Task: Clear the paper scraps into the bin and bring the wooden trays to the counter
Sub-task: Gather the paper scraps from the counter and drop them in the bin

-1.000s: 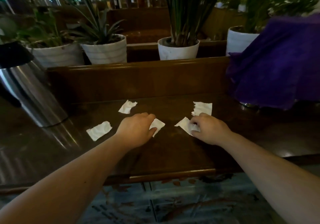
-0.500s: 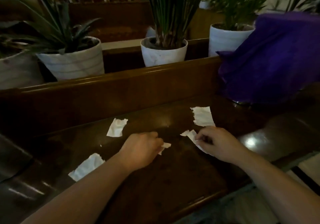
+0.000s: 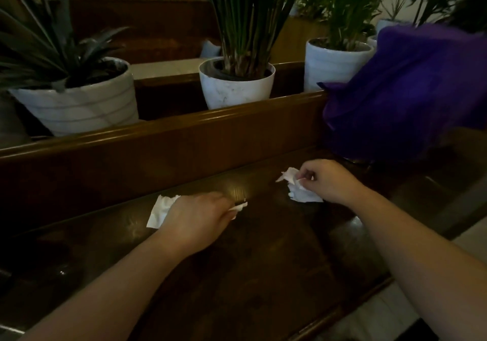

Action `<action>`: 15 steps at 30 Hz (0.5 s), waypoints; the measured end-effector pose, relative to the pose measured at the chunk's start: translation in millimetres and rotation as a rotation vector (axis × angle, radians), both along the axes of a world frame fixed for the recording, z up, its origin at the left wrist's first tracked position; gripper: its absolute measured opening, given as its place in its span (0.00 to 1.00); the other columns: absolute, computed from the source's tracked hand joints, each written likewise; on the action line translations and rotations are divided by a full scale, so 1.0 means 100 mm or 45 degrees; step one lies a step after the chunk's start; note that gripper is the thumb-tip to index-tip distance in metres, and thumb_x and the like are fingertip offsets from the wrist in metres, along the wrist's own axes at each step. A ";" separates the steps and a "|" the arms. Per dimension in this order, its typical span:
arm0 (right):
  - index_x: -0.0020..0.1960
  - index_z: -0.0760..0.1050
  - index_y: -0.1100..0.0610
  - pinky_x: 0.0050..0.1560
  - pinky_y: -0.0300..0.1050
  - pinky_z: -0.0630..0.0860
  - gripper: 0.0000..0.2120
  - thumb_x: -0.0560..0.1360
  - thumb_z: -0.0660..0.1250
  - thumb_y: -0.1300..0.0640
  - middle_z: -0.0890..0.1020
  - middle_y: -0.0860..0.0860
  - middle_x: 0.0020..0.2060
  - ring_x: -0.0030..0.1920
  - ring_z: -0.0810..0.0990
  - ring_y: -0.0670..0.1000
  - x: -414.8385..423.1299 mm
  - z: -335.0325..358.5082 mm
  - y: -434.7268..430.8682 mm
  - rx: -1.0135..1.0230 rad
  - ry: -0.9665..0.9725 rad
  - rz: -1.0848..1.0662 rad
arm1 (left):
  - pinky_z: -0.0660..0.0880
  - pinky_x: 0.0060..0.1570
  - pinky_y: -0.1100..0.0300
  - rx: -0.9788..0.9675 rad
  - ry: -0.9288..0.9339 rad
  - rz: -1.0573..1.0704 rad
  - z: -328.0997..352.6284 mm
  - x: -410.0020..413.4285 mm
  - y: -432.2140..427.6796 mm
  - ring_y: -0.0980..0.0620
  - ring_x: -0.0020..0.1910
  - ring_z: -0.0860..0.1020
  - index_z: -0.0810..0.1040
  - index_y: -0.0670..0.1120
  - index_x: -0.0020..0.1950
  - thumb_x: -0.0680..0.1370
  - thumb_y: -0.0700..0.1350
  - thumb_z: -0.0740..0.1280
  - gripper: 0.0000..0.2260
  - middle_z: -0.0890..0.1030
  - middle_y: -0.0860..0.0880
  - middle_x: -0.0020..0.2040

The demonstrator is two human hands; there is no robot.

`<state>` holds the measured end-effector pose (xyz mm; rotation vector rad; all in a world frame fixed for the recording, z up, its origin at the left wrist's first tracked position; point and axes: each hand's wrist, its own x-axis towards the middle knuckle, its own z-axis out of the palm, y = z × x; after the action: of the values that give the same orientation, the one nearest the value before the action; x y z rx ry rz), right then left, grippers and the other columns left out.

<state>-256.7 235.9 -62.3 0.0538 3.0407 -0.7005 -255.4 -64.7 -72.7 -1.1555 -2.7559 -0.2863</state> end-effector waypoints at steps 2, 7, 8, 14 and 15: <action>0.48 0.76 0.43 0.46 0.45 0.76 0.07 0.75 0.69 0.55 0.78 0.42 0.44 0.47 0.78 0.45 -0.08 -0.04 0.04 0.062 -0.093 -0.006 | 0.78 0.42 0.57 0.028 0.009 -0.004 0.00 -0.01 -0.03 0.56 0.46 0.78 0.77 0.53 0.57 0.76 0.61 0.45 0.25 0.80 0.53 0.50; 0.59 0.76 0.47 0.47 0.43 0.73 0.12 0.76 0.68 0.52 0.75 0.43 0.49 0.49 0.76 0.45 -0.17 -0.03 0.06 0.189 -0.234 0.065 | 0.71 0.34 0.64 0.030 0.012 0.050 0.02 -0.06 -0.15 0.59 0.41 0.76 0.77 0.55 0.56 0.77 0.60 0.47 0.22 0.80 0.55 0.47; 0.58 0.76 0.47 0.47 0.43 0.74 0.11 0.76 0.68 0.52 0.76 0.43 0.49 0.48 0.76 0.43 -0.19 -0.03 0.04 0.186 -0.222 0.073 | 0.68 0.33 0.66 0.015 0.015 0.074 0.02 -0.08 -0.20 0.59 0.41 0.76 0.77 0.56 0.56 0.77 0.59 0.49 0.20 0.80 0.55 0.47; 0.54 0.77 0.46 0.46 0.42 0.76 0.07 0.76 0.68 0.53 0.76 0.40 0.45 0.46 0.76 0.42 -0.27 0.00 -0.42 0.095 -0.090 0.326 | 0.74 0.30 0.61 -0.076 0.043 0.260 0.08 -0.10 -0.61 0.56 0.36 0.77 0.79 0.54 0.54 0.79 0.54 0.60 0.11 0.81 0.54 0.44; 0.53 0.77 0.46 0.46 0.42 0.76 0.07 0.76 0.68 0.52 0.75 0.40 0.44 0.46 0.76 0.42 -0.29 0.01 -0.54 0.075 -0.062 0.375 | 0.74 0.30 0.61 -0.090 0.058 0.303 0.10 -0.10 -0.68 0.56 0.37 0.77 0.79 0.53 0.54 0.79 0.54 0.61 0.11 0.81 0.53 0.44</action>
<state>-285.4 182.1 -61.2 -0.3622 2.9305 -0.5767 -265.7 -132.7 -63.1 -0.8241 -2.8461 -0.1341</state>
